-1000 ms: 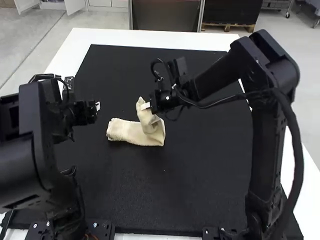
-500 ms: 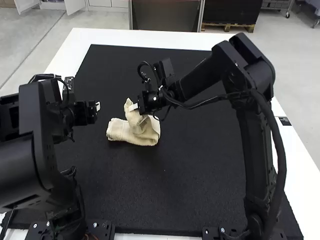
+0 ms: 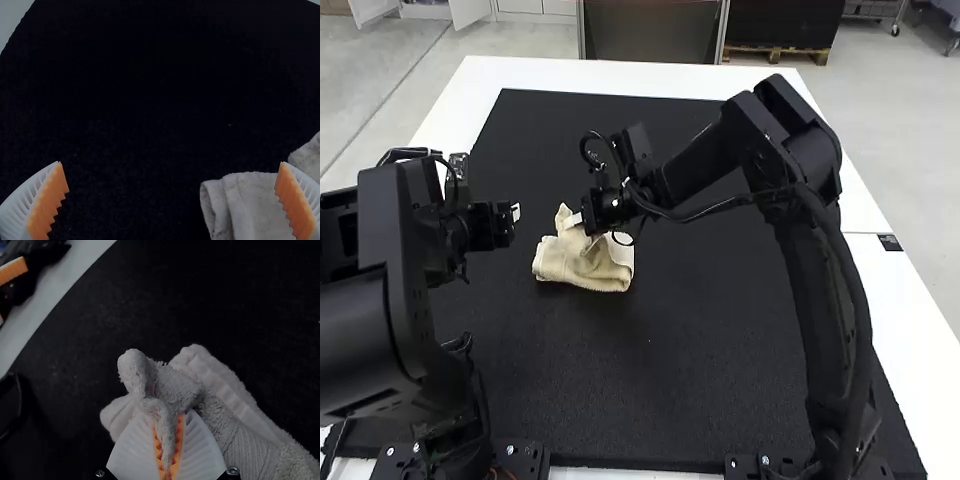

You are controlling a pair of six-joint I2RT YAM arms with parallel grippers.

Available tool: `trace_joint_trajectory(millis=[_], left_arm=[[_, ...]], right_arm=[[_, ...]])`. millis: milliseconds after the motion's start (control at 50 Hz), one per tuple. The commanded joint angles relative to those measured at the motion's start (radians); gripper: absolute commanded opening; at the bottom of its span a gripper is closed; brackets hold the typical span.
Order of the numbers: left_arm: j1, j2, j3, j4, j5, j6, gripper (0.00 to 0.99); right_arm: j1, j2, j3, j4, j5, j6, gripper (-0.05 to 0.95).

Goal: Fold the towel.

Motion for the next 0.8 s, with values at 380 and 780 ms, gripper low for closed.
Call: trace_joint_trajectory(millis=[380,780], left_arm=[[0.007,-0.02,-0.028,0.01,-0.002,0.004,0.97],[0.004,-0.018,-0.039,0.021,-0.005,0.002,0.97]], right_arm=[[0.036,0.012,0.088,0.01,-0.02,0.053,0.5],[-0.042,-0.079,0.067,0.007,-0.052,0.086,-0.02]])
